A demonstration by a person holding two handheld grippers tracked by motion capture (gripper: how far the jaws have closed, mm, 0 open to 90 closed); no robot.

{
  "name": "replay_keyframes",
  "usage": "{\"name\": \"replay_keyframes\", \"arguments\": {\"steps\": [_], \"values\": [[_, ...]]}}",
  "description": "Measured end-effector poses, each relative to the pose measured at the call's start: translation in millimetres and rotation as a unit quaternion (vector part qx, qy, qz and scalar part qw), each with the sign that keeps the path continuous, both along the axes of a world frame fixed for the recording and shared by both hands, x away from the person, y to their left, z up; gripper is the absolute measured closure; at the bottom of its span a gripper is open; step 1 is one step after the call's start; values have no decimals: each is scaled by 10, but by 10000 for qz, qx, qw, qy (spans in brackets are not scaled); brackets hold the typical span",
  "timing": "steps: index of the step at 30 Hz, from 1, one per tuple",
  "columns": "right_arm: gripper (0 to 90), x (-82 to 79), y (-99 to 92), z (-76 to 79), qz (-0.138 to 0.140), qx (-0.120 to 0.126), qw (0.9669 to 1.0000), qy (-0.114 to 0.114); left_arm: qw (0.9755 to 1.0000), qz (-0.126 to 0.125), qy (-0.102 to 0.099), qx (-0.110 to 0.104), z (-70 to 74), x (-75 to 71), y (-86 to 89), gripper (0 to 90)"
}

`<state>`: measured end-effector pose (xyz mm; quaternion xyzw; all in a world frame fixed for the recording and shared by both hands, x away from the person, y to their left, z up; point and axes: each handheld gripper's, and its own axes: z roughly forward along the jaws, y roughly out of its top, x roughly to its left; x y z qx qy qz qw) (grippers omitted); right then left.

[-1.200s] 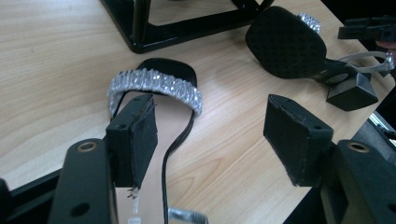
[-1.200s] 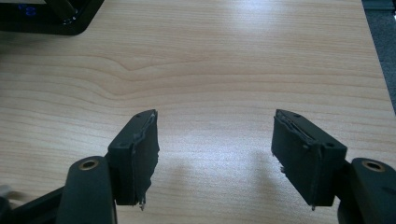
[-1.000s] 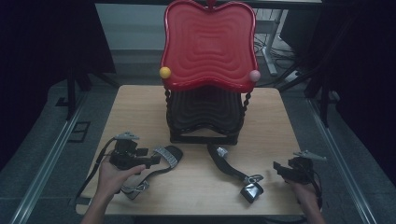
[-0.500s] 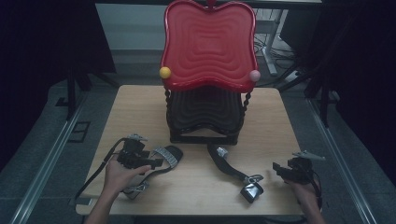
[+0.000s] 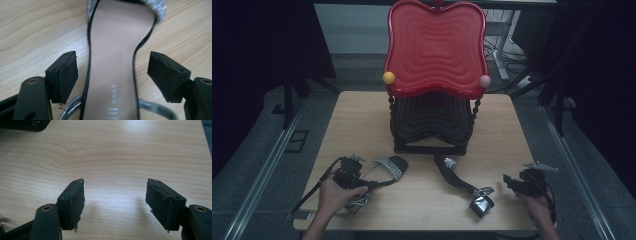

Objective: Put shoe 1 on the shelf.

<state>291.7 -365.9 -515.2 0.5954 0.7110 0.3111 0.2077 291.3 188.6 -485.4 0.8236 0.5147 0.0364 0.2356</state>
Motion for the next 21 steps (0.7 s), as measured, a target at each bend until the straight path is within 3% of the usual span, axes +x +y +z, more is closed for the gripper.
{"name": "replay_keyframes", "arguments": {"steps": [10,16,17,21], "values": [[318,-3,-19,7,-47,-5,10000,-41,9984,-69,141,551,-158,17,-114,241],[319,0,-26,5,-47,-10,10000,-47,9978,8,242,614,-248,20,-111,313],[318,1,-29,5,-50,-7,10000,-47,9984,59,229,518,-247,13,-109,320],[318,2,-32,3,-66,-4,10000,-44,9984,-66,240,514,-231,1,-116,389]]}}
